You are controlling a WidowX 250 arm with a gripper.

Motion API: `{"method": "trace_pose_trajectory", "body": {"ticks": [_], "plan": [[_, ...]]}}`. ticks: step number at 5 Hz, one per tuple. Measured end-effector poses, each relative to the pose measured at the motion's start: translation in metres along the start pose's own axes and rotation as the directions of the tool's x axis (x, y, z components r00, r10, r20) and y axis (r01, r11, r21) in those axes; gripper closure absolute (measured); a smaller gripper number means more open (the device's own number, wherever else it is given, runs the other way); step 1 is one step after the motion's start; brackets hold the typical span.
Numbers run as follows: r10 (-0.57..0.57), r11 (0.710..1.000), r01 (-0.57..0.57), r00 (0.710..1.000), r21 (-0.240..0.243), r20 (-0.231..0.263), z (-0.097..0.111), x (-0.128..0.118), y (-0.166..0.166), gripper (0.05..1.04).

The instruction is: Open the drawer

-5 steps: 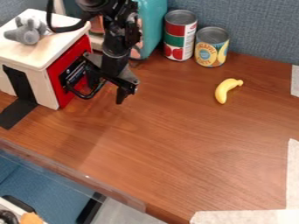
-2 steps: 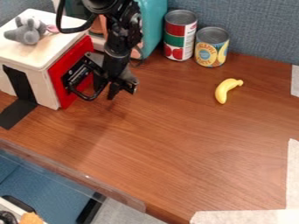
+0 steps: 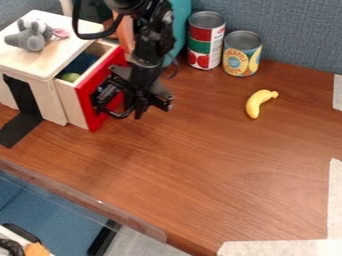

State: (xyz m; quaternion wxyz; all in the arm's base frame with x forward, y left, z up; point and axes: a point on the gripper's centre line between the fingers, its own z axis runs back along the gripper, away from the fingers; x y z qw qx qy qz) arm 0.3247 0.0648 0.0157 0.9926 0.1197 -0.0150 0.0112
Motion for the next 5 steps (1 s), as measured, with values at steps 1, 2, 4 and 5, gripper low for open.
{"method": "trace_pose_trajectory", "body": {"ticks": [1,2,4,5], "plan": [[-0.022,0.998,0.021,1.0,-0.054,-0.012,0.017,-0.003,-0.035,0.953],[-0.027,0.997,0.026,0.999,-0.066,-0.019,0.023,-0.004,-0.05,0.911],[0.077,0.982,-0.07,0.996,-0.174,0.035,0.059,0.005,-0.038,0.376],[0.105,0.967,-0.079,0.99,-0.241,0.098,0.101,0.007,-0.019,0.112]]}}
